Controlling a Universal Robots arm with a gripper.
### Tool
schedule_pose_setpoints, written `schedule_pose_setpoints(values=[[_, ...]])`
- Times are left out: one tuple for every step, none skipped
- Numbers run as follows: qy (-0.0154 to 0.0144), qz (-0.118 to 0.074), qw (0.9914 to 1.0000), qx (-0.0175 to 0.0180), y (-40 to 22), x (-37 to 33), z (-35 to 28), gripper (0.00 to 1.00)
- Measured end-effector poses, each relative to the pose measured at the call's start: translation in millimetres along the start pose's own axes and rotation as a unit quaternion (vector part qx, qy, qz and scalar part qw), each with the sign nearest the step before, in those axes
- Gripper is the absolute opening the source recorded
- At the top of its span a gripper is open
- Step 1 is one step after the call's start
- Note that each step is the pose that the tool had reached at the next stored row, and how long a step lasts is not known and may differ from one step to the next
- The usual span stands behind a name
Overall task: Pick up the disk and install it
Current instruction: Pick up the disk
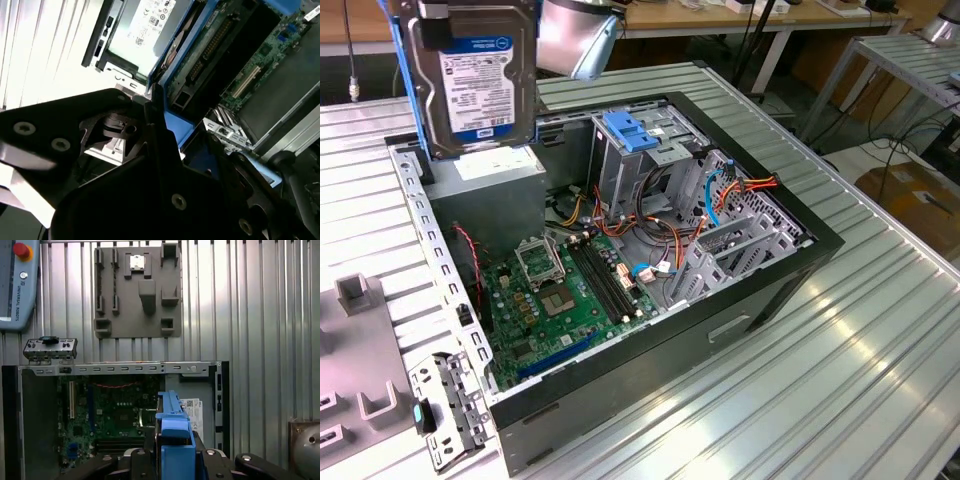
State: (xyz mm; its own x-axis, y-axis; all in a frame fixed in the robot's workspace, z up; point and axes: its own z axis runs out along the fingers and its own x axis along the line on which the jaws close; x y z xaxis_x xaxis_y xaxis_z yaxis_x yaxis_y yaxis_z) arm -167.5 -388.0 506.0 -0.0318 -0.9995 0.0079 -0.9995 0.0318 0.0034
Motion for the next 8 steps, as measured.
schedule_pose_setpoints(values=[[0.0003,0.002,1.0,-0.0001,-11.9,11.6,6.5,0.37],[0.0013,0.002,1.0,0.0,-20.4,11.5,8.4,0.37],[0.0017,0.003,0.99999,0.0,-23.2,11.4,8.9,0.37],[0.0022,0.003,0.99999,0.0,-26.2,11.3,9.4,0.37],[0.0025,0.003,0.99999,0.0,-28.5,11.2,9.8,0.37],[0.0027,0.004,0.99999,0.0001,-30.7,11.2,10.2,0.37],[0.0031,0.004,0.99999,0.0001,-35.5,11.1,11.1,0.37],[0.0032,0.004,0.99999,0.0001,-37.3,11.2,11.5,0.37]])
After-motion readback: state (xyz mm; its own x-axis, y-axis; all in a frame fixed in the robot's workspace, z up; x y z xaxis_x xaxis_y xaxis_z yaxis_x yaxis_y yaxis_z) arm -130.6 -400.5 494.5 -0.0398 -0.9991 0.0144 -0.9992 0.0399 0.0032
